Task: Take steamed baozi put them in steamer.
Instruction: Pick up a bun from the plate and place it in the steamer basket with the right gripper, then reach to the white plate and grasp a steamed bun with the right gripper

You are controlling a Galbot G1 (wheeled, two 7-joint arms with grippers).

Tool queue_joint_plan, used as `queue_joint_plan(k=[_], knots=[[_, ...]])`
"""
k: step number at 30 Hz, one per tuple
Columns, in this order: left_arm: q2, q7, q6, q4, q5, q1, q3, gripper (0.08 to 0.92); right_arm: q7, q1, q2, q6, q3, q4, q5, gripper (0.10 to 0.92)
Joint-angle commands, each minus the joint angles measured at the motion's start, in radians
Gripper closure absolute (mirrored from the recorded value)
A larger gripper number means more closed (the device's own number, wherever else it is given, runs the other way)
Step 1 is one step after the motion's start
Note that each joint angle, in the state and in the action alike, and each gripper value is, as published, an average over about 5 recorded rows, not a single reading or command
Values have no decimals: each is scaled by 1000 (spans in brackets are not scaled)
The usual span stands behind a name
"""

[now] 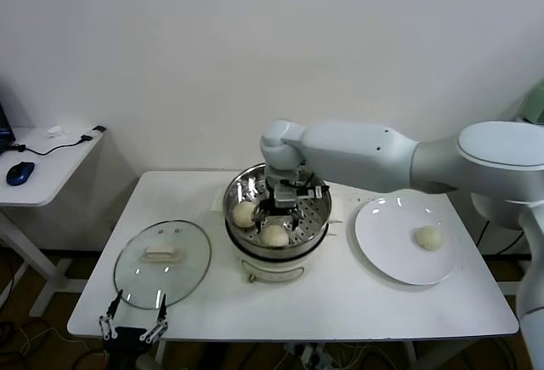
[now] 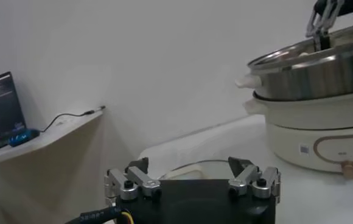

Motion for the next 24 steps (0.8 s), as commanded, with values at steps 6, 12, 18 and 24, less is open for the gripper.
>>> queue_joint_plan(k=[6,12,18,24], knots=[[7,1,-2,-10,1,5,-1,177,96,227,-243,-474,-187,-102,436,203],[11,2,0,-16,0,0,5,177,79,193,-434,-777,-176,-99,598,203],[11,2,1,-18,0,3,6,177,43,61,-599,-830,-72,-135,523,203],[7,3,8,-24,1,1,5,177,7,-161,-707,-767,119,-151,274,203]])
